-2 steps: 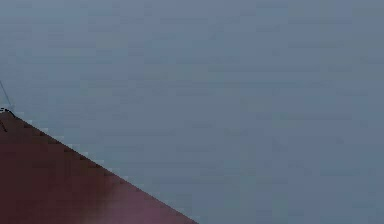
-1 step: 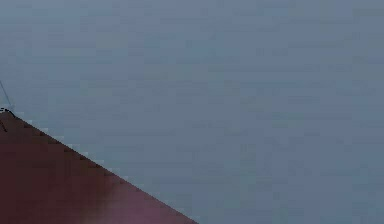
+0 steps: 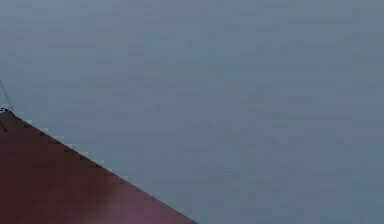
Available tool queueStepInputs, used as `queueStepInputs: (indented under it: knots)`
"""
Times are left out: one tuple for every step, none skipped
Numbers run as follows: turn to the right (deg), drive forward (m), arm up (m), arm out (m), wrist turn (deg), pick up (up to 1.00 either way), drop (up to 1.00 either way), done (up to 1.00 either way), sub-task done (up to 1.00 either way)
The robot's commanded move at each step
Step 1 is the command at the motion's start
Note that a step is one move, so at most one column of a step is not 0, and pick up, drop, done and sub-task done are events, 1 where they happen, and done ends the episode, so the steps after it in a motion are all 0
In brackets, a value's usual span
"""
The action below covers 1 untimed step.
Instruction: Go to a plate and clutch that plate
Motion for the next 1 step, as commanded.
queueStepInputs:
  knots:
    - [0.0, 0.00, 0.00, 0.42, 0.0, 0.00, 0.00, 0.00, 0.00]
